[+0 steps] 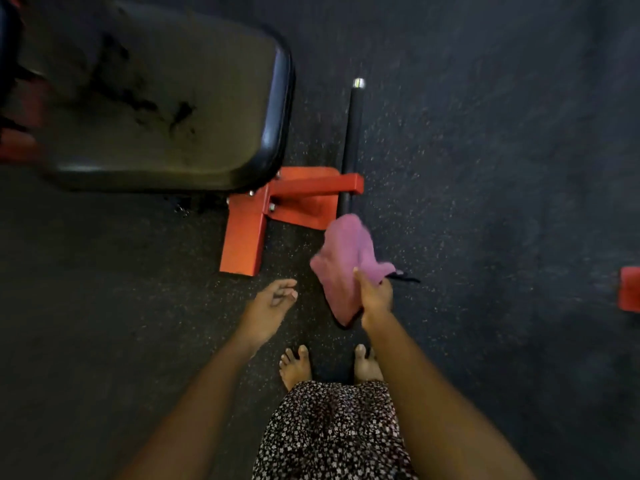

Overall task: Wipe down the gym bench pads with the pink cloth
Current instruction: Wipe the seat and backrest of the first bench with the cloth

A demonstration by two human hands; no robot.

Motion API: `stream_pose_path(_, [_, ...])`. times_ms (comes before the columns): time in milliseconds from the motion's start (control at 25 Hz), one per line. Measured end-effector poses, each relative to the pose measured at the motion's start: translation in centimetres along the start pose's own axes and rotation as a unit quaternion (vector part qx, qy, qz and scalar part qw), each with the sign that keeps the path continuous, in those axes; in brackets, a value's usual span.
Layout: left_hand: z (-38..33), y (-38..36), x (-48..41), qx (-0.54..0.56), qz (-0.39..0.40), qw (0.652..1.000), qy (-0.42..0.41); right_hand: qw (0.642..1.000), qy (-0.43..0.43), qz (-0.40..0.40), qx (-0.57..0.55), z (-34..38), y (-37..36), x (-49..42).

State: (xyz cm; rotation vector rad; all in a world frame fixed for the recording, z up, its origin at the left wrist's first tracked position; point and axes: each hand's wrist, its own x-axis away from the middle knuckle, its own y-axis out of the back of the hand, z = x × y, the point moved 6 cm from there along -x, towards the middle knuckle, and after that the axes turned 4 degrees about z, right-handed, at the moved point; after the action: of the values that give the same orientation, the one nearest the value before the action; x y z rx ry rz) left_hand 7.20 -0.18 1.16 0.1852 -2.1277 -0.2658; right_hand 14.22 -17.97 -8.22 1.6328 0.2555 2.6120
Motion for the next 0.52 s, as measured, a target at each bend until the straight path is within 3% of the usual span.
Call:
stream_pose_path(120, [-5.2,1.1,6.3,-0.009,0.018,0.999,-0.041,0.963,0.135,0.05,0.226,4.7,4.1,9.9])
stream_pose_path(240, [-9.3,2.2,14.4,0.011,0.012,0.997,-0.077,0.904,0.245,0.148,0.318,9.7,7.2,20.7])
stream_pose_path(520, [-9.3,3.4,29.3,0.18,-0.075,0.981,-0.008,0.903,0.238,0.34,0.111,17.7,9.8,39.3])
